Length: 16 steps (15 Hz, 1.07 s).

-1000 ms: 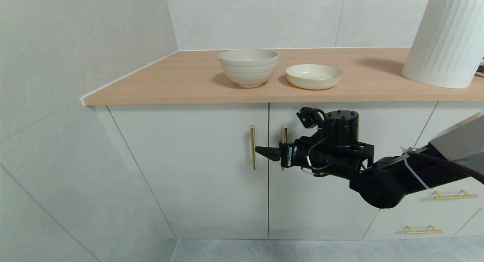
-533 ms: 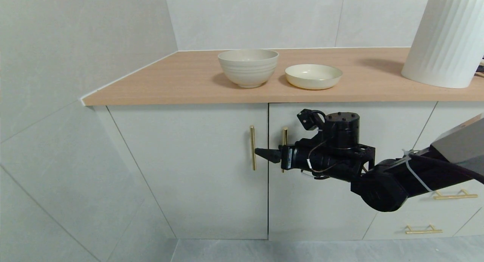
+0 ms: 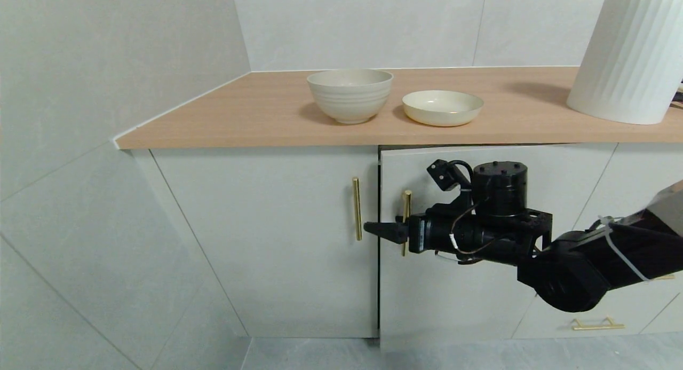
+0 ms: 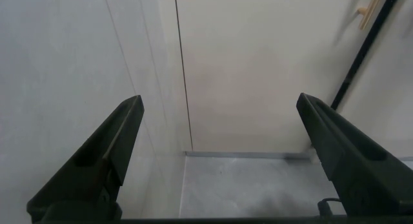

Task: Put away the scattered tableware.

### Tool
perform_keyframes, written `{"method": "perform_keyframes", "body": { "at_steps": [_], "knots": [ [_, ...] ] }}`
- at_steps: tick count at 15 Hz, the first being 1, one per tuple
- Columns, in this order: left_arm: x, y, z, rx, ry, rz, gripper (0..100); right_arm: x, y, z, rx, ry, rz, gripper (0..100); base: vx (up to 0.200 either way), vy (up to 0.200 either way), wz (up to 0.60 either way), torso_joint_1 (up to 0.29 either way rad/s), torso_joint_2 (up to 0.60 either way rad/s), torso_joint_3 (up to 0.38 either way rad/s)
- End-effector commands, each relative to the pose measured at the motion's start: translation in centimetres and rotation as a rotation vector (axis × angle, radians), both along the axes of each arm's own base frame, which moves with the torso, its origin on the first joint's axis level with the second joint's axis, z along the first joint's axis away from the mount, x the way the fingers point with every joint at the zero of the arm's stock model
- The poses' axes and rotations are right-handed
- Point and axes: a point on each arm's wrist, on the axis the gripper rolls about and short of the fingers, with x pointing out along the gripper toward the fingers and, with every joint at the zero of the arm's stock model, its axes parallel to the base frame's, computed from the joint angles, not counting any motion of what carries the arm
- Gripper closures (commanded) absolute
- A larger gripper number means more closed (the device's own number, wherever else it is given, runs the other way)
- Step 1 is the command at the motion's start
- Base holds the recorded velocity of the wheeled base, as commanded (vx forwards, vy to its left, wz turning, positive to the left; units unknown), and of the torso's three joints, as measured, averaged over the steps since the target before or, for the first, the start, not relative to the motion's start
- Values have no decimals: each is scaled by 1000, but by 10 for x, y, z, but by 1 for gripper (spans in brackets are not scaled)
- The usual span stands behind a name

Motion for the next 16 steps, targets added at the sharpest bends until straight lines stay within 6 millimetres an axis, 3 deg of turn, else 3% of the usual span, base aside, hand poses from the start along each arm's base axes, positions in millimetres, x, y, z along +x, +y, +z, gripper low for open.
{"method": "perform_keyframes", "body": {
  "at_steps": [1, 5, 10, 16],
  "knots": [
    [0, 0, 0, 0, 0, 0, 0, -21, -12, 17, 25, -19, 53, 0, 0, 0, 0, 0, 0, 0],
    [0, 0, 0, 0, 2, 2, 0, -50, -25, 20, 18, -5, 85, 0, 0, 0, 0, 0, 0, 0],
    [0, 0, 0, -2, 2, 2, 0, -100, -43, 25, 22, 1, 172, 0, 0, 0, 0, 0, 0, 0],
    [0, 0, 0, 5, -1, 0, 0, -123, -54, 18, 7, 24, 196, 0, 0, 0, 0, 0, 0, 0]
  ]
}}
